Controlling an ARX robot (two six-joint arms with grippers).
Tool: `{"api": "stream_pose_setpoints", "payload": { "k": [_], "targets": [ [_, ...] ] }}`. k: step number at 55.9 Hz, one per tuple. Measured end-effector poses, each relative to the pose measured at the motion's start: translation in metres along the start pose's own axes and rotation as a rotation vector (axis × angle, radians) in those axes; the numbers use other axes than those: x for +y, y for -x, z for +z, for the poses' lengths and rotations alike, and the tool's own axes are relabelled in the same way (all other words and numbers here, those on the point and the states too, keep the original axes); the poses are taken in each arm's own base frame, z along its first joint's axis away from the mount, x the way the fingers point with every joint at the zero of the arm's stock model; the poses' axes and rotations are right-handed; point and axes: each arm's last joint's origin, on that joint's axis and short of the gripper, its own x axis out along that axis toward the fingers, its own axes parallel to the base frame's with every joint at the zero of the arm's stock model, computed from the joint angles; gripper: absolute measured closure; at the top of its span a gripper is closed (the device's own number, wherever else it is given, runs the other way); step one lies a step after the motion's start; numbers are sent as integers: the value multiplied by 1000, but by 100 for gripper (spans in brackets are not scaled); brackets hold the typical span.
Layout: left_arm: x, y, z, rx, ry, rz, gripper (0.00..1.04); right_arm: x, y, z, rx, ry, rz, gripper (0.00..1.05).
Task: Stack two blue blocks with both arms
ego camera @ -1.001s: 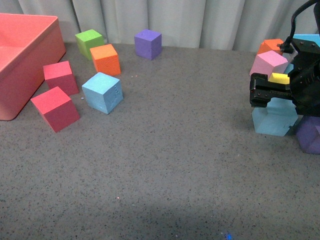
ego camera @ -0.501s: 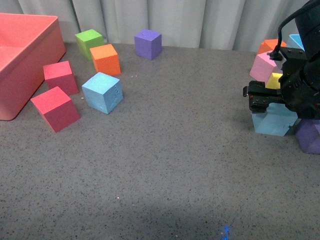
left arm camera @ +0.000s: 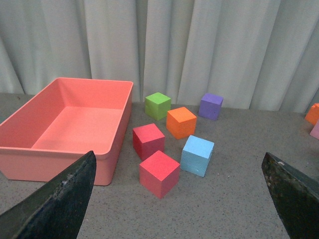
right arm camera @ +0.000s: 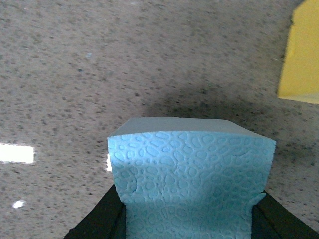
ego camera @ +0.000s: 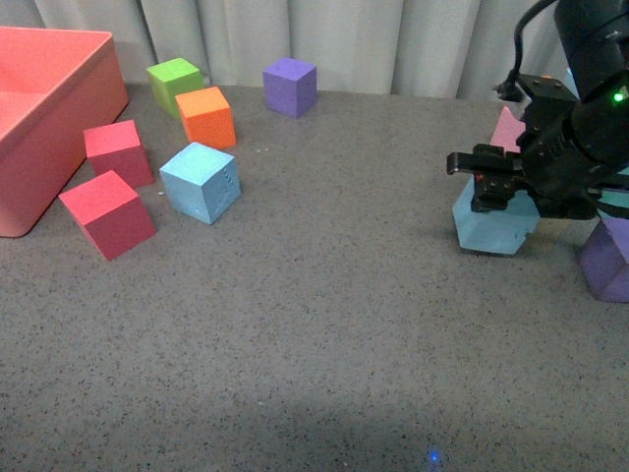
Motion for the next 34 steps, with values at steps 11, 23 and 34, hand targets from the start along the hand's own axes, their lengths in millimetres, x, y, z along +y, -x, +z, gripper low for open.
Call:
{"api": "stream_pose_setpoints", "payload": {
  "k": [11,23,34],
  "targets": [
    [0,0,0,0,0,0,7,36,0,14,-23,25,67,63],
    [0,0,0,0,0,0,7,67,-16,13,-4,67,92,63],
    [0,0,0,0,0,0,7,83,-27,12,14,84,97,63]
  ]
}}
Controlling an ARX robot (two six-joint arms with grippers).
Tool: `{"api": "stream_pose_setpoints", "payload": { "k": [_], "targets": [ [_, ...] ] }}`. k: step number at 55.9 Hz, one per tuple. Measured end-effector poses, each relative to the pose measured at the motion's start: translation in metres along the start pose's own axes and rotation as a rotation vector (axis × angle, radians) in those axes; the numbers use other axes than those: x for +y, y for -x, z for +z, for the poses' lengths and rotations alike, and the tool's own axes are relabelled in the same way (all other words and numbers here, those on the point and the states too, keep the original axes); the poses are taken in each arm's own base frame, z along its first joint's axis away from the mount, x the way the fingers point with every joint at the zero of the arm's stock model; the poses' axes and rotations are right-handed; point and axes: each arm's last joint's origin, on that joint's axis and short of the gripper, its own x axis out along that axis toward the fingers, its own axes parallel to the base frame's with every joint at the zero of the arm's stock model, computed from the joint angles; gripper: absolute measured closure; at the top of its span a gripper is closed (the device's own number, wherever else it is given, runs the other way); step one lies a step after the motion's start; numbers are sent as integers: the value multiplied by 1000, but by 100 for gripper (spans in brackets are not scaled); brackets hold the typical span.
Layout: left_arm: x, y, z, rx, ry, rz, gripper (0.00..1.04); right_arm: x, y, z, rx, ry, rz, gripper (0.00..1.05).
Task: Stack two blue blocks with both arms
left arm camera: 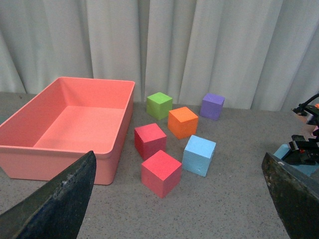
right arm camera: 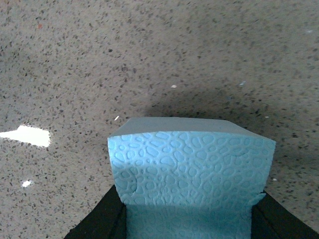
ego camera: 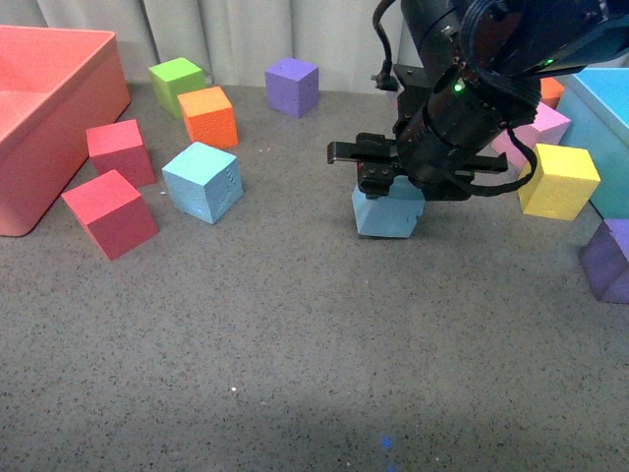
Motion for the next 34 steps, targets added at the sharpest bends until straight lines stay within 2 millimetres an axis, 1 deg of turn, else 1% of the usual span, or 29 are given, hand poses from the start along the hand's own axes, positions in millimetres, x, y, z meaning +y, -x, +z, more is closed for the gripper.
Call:
{"api": "stream_pose_setpoints", "payload": {
  "k": [11,20,23,25,29,31,34],
  "targets": [
    [0,0,0,0,0,0,7,11,-9,1,-4,13,-20,63],
    [0,0,0,0,0,0,7,12,-10,2,-3,12,-23,62],
    [0,0,0,0,0,0,7,13,-10,3,-8,5,-20,52],
    [0,0,0,0,0,0,7,13,-10,3,-11,1,-15,48],
    [0,0,0,0,0,0,7,13,-9,3,-28,-6,-5,33],
    [0,0,0,0,0,0,7,13,-8,2,-33,-9,-2,30],
    [0,0,0,0,0,0,7,13,-3,2,-47,-8,6,21]
  ]
}}
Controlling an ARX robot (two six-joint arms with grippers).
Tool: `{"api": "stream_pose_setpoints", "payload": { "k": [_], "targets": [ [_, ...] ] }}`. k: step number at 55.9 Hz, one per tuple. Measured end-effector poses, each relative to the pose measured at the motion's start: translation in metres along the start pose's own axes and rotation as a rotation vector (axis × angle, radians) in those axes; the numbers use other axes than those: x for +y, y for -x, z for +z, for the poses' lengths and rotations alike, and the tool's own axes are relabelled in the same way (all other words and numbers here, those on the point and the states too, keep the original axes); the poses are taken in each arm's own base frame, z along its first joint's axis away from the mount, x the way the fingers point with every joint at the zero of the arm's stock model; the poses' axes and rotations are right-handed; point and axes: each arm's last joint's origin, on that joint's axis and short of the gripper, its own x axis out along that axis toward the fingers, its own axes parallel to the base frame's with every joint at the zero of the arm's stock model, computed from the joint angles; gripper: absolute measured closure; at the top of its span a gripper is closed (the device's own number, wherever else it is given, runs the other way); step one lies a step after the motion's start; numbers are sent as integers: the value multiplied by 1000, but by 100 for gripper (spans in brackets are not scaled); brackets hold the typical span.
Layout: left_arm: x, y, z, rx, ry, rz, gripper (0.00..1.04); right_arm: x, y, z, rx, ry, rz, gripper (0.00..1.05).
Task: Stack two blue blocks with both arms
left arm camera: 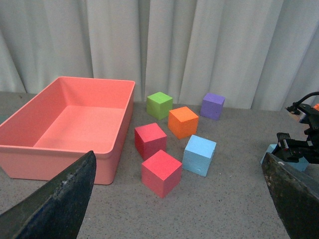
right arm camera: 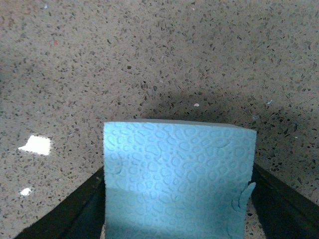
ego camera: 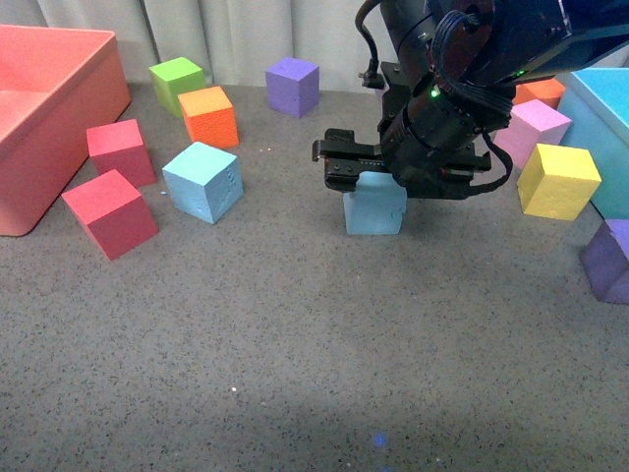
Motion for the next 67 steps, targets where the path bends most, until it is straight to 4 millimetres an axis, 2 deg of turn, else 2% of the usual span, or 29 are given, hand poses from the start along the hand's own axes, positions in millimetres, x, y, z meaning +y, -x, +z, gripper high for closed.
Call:
{"api": "stream_pose_setpoints", "payload": {
  "k": [4,11,15,17,20,26,30,36,46,56,67],
  "targets": [
    [0,0,0,0,0,0,7,1,14,3,-61,2,5,8],
    [0,0,0,0,0,0,7,3,47,12,-202,10,6,10],
    [0,0,0,0,0,0,7,3,57,13,-291,25,-17,11],
    [0,0,0,0,0,0,7,-2,63,11,-508,67,-113,19],
    [0,0,0,0,0,-2,7,-13,72,-4,-716,88,-193,30],
    [0,0,0,0,0,0,7,-38,93,-32,-905,92,-204,46],
    [0,0,0,0,0,0,7,-53,119,-46,-995,92,-206,58],
    [0,0,0,0,0,-1,7,-69,150,-63,-1047,89,-216,76],
    [0,0,0,0,0,-1,7,-86,171,-98,-991,106,-220,104],
    [0,0,0,0,0,0,7,-95,203,-122,-1024,109,-214,104],
    [0,0,0,0,0,-1,7,-106,221,-153,-1007,105,-221,104]
  ]
}}
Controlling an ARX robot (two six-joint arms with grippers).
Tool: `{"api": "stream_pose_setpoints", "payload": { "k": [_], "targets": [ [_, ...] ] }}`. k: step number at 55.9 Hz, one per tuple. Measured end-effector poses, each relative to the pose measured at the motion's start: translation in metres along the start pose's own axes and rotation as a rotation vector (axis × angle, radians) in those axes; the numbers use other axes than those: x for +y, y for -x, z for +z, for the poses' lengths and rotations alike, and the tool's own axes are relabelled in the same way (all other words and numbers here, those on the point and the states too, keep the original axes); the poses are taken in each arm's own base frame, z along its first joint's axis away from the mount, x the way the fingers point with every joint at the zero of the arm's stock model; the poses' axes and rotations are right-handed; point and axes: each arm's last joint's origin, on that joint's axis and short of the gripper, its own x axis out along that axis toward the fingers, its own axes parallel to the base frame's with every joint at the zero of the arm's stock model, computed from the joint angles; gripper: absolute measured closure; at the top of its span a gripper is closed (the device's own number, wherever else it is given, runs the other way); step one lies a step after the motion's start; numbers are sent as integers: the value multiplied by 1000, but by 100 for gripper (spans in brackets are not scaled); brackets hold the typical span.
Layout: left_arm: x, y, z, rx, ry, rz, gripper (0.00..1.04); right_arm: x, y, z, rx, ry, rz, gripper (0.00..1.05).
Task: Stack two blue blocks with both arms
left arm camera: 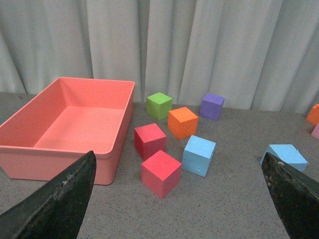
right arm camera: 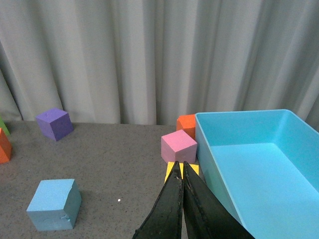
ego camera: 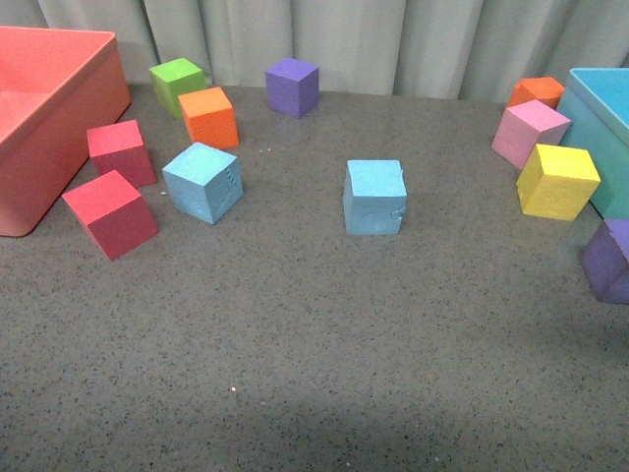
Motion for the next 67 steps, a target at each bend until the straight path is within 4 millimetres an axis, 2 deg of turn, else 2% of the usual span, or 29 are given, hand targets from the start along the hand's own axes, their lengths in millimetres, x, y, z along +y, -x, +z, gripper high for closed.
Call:
{"api": "stream_pose_setpoints", "payload": {
  "k": [18,33,67],
  "targets": [
    [0,0,0,0,0,0,7,-18,35,0,-1,-2,2,104],
    [0,0,0,0,0,0,7,-19,55,0,-2,-2,0,104],
    [0,0,0,0,0,0,7,-19,82,5,-21,-2,1,104]
  ]
}}
